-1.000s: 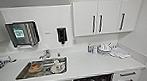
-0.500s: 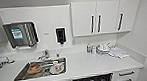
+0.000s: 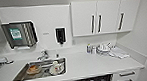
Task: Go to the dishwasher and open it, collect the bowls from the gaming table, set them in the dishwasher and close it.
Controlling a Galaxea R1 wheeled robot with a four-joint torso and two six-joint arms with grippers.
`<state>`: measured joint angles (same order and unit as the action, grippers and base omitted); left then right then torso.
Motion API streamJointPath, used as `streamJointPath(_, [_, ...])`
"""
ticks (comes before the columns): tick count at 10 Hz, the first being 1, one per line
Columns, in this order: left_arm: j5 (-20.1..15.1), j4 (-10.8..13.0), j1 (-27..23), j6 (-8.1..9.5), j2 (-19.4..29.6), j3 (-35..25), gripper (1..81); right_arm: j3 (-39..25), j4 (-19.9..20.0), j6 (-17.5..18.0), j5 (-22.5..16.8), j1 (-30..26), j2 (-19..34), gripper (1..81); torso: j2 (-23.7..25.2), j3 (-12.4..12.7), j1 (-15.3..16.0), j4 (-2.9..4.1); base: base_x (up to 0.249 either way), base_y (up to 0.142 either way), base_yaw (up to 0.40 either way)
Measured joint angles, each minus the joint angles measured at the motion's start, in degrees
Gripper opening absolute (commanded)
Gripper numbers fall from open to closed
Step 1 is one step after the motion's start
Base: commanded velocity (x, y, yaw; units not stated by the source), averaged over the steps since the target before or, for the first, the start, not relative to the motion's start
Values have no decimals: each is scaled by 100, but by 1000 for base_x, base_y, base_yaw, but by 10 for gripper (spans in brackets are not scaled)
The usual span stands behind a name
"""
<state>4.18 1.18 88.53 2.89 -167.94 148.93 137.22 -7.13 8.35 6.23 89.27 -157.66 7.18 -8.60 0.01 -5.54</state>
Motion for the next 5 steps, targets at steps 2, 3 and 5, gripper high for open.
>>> streamJointPath(2, [-20, 0, 26, 2, 32, -4, 10, -48, 0, 7, -9, 26, 7, 10, 2, -41, -1, 0, 0, 0, 0])
streamJointPath(3, [45, 0, -20, 2, 49, -20, 10, -127, 0, 7, 13, 0, 39, 10, 2, -146, -6, 0, 0, 0, 0])
streamJointPath(5, [124, 0, -83, 0, 154, -224, 10, -452, 0, 11, 21, -61, 239, 10, 2, -507, -6, 0, 0, 0, 0])
